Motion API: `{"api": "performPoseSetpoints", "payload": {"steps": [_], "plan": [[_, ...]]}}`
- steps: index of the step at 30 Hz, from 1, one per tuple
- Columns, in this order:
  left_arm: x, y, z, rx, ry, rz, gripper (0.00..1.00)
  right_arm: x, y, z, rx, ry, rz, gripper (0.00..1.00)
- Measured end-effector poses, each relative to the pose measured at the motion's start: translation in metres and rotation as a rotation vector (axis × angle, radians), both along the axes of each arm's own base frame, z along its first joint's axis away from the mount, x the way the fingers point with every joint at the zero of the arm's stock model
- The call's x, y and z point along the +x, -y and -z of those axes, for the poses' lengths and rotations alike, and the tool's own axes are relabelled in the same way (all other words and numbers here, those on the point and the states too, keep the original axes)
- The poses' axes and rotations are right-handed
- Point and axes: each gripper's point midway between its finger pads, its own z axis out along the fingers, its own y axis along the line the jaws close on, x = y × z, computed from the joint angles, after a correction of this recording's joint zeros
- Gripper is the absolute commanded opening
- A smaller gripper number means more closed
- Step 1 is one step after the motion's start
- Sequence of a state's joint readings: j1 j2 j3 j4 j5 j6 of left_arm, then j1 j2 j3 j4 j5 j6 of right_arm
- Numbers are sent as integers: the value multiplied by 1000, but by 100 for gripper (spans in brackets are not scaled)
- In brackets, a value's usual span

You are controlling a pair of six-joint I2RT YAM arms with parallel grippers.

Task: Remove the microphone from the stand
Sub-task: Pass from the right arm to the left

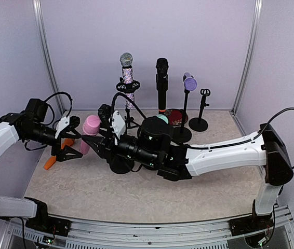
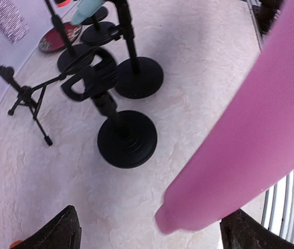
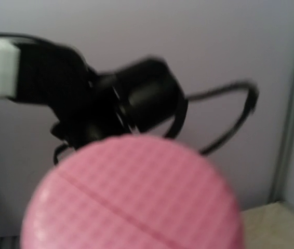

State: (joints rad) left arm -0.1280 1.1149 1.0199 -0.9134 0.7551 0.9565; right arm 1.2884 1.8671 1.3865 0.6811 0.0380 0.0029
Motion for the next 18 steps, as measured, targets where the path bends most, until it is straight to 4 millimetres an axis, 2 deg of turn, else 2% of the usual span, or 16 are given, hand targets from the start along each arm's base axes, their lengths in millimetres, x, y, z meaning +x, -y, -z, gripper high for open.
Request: {"api": "performPoseSetpoints", "payload": {"steps": [3, 5, 8, 10, 12, 15, 16, 18], "plan": [[-11, 15, -8, -15, 3, 61, 78, 10, -15, 13, 3, -73, -57, 0], [-15, 20, -10, -27, -6, 78, 68, 15, -23, 18, 7, -107, -84, 0], [-16, 20, -10, -33, -21, 76, 50, 18, -30, 23, 13, -147, -112, 0], [-19, 20, -9, -36, -48, 74, 33, 20, -31, 24, 20, -165, -117, 1], [-22, 21, -8, -44, -67, 76, 17, 22, -31, 24, 28, -179, -116, 26], [-23, 23, -14, -61, -26, 110, 15, 34, -27, 20, 59, -220, -101, 58], [-22, 22, -15, -66, -15, 109, 14, 35, -27, 19, 66, -223, -97, 66], [-18, 15, -11, -62, -22, 74, 14, 34, -26, 23, 61, -225, -88, 72]]}}
